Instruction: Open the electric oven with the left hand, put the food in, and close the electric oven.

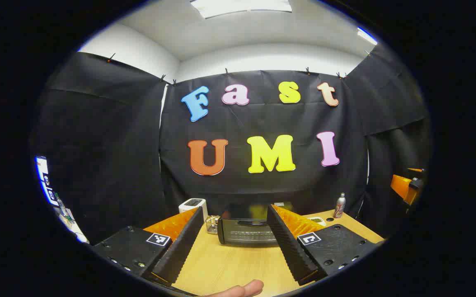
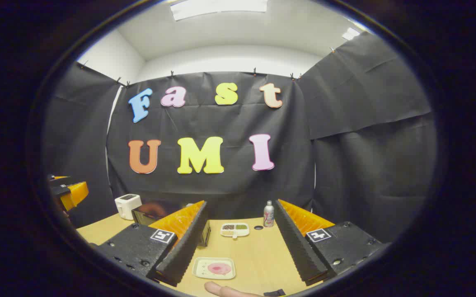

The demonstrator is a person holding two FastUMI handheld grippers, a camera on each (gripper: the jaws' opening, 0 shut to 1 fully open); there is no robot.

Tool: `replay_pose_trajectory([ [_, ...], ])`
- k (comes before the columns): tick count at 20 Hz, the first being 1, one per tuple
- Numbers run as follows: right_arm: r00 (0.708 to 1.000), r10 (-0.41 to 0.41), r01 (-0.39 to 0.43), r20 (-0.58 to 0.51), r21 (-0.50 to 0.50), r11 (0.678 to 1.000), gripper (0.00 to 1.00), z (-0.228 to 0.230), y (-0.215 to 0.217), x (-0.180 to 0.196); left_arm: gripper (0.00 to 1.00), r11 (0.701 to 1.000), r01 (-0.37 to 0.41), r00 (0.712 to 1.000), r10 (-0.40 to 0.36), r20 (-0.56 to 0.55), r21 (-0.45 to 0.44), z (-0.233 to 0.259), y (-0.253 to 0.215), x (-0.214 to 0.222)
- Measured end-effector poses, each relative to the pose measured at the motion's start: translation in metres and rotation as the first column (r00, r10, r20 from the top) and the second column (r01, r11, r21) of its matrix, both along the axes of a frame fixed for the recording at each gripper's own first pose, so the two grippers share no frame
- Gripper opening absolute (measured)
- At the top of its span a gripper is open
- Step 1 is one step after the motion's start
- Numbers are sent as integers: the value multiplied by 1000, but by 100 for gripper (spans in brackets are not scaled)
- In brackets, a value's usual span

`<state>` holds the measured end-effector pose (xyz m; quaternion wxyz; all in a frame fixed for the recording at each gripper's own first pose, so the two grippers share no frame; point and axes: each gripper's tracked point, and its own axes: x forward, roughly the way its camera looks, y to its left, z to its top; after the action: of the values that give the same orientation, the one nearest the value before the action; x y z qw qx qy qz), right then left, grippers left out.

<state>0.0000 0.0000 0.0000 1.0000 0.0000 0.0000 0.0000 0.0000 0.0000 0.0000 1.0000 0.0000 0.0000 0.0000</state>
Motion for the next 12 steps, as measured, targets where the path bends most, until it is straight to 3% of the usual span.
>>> replay_pose_trajectory([
  [5, 1000, -3, 3, 6, -3, 1000, 100, 0, -5, 1, 96, 1000, 11, 1000, -11, 9, -5, 1, 1, -2],
  [6, 1000, -2, 2, 11, -6, 1000, 96, 0, -5, 1, 96, 1000, 16, 1000, -16, 6, -3, -1, 0, -2],
  [12, 999, -15, 16, 41, -18, 1000, 96, 6, -10, 1, 96, 999, 42, 999, -42, -4, 19, -6, -4, -2],
])
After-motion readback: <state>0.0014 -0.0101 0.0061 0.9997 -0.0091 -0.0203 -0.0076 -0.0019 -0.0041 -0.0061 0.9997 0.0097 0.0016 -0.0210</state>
